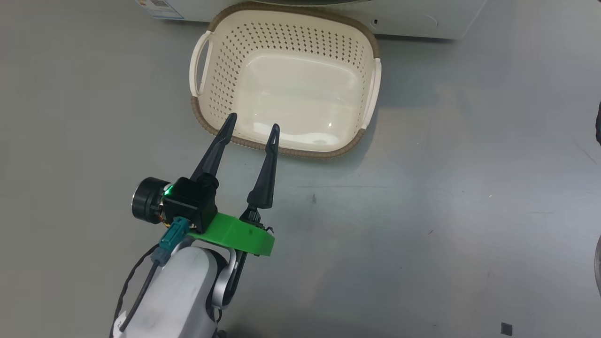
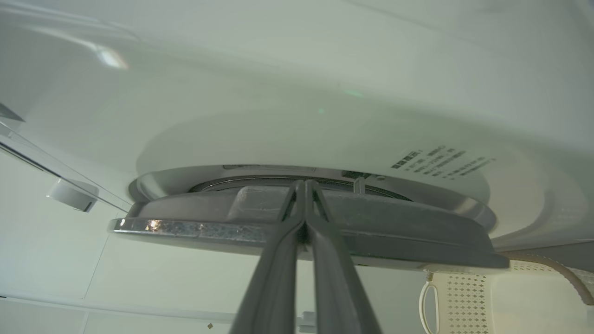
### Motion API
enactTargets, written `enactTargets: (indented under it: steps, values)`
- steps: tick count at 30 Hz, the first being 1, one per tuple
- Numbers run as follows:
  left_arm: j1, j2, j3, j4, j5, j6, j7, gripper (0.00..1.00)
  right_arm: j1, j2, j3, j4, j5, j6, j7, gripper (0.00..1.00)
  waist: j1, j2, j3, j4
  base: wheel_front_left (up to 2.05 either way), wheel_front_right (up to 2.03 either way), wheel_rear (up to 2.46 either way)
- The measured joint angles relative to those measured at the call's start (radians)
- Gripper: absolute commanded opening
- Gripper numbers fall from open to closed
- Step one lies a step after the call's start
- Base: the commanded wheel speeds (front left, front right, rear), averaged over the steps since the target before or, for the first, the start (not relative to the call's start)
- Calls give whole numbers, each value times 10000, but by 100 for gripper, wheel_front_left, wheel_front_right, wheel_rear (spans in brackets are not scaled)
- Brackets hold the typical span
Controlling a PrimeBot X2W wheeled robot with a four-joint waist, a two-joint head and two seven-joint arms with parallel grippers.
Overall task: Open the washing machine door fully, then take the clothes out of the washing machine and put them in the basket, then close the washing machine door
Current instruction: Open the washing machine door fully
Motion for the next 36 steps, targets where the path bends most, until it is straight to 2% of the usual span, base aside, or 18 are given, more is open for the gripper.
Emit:
enactTargets:
  steps: [5, 13, 28, 36]
  values:
    - [-57, -12, -102, -65, -98, 46, 0, 100, -546, -56, 184, 267, -86, -230, 291, 0, 0, 0, 125, 239, 0, 0, 0]
    - [-157, -31, -291, -144, -255, 48, 0, 100, -1100, -286, 263, 819, -192, -420, 533, 0, 0, 0, 246, 578, 0, 0, 0]
    - [-157, -44, -63, -150, -272, 48, 0, 100, -1633, -291, 349, 1616, 35, -431, 1166, 0, 0, 0, 294, 732, 0, 0, 0]
    - [-157, -46, -36, -117, -272, 48, 0, 100, -1662, -330, 378, 1868, 291, -318, 1634, 0, 0, 0, 245, 678, 0, 0, 0]
